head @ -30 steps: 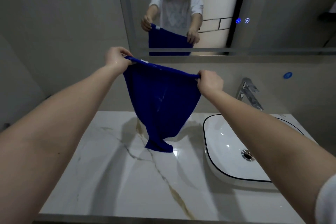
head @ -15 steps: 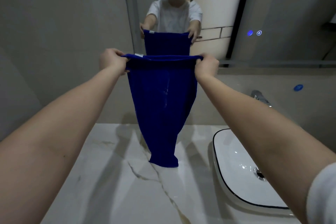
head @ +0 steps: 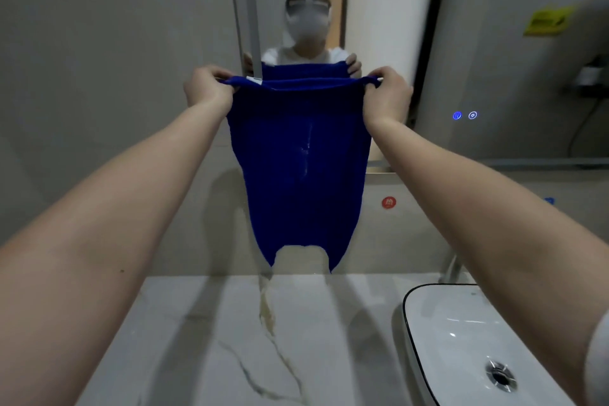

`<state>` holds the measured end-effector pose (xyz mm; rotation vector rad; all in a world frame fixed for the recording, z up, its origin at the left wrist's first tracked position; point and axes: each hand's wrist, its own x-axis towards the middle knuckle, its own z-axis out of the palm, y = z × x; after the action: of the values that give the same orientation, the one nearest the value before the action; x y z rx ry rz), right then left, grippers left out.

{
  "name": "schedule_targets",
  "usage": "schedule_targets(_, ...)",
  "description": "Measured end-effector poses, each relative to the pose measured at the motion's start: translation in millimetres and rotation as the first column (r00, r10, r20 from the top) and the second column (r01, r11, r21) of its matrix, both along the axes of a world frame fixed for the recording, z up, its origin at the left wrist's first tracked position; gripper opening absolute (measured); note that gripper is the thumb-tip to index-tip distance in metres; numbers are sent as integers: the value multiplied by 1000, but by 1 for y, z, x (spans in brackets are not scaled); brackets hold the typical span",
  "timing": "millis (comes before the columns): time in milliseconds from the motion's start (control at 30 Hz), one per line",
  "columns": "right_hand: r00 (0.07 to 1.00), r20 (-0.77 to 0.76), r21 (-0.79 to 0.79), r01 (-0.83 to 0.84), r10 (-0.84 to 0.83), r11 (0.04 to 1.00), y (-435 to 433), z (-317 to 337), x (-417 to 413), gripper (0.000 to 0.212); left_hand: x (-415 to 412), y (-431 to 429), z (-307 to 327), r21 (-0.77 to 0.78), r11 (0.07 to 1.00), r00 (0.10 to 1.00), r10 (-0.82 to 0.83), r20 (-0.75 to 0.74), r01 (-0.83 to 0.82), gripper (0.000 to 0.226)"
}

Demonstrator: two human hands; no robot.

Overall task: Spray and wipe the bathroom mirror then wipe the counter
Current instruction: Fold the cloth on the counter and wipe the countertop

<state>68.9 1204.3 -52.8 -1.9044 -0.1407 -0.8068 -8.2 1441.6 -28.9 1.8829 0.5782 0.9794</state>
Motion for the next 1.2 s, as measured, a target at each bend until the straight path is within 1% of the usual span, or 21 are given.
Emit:
schedule_targets(67, 1000, -24, -23, -1, 0, 1000, -3, -15, -4, 26, -6, -1, -15, 2, 1000, 1000, -13, -24, 13, 20)
schedule_targets(167, 996, -85, -76, 8, -15, 997, -12, -47, -17, 25, -19, -6, -47, 13, 999, 994, -43, -99, 45, 19)
schedule_targets(267, 986, -167, -105, -43, 25, 994, -26, -87, -36, 24, -36, -13, -84, -18, 996, 978, -85, -193, 83, 16)
schedule_targets(333, 973, -231, -178, -68, 25, 982, -37, -117, -50, 24, -51, -16, -112, -46, 990, 941, -143, -307, 135, 16)
schedule_targets(400, 954, -296, -237, -121, 47, 964, -49, -149, -62, 23, -69, -19, -141, -91, 978, 874, -211, -438, 190, 15)
schedule_targets(500, 909, -413, -309, -190, 48, 932, -68, -196, -81, 23, -100, -27, -182, -147, 966, 798, -259, -543, 214, 24)
schedule_targets(600, 873, -483, -325, -251, 68, 912, -84, -237, -106, 23, -128, -37, -221, -193, 961, 767, -273, -581, 197, 24)
schedule_targets(700, 842, -533, -310, -283, 80, 908, -99, -273, -136, 23, -157, -53, -261, -256, 956, 769, -269, -580, 141, 24)
schedule_targets(833, 782, -607, -266, -365, 139, 892, -118, -322, -177, 20, -203, -70, -320, -352, 935, 760, -258, -596, 42, 15)
schedule_targets(967, 707, -691, -262, -440, 152, 859, -135, -364, -217, 18, -249, -90, -365, -432, 902, 677, -320, -663, 3, 17)
schedule_targets(1100, 655, -743, -249, -458, 134, 853, -147, -390, -244, 16, -276, -105, -387, -474, 879, 588, -362, -723, -41, 29)
schedule_targets(1133, 640, -756, -252, -475, 135, 843, -150, -394, -249, 16, -279, -109, -390, -497, 866, 552, -391, -737, -49, 29)
schedule_targets(1200, 592, -792, -256, -543, 149, 800, -157, -402, -256, 16, -283, -116, -392, -540, 841, 446, -467, -764, -45, 30)
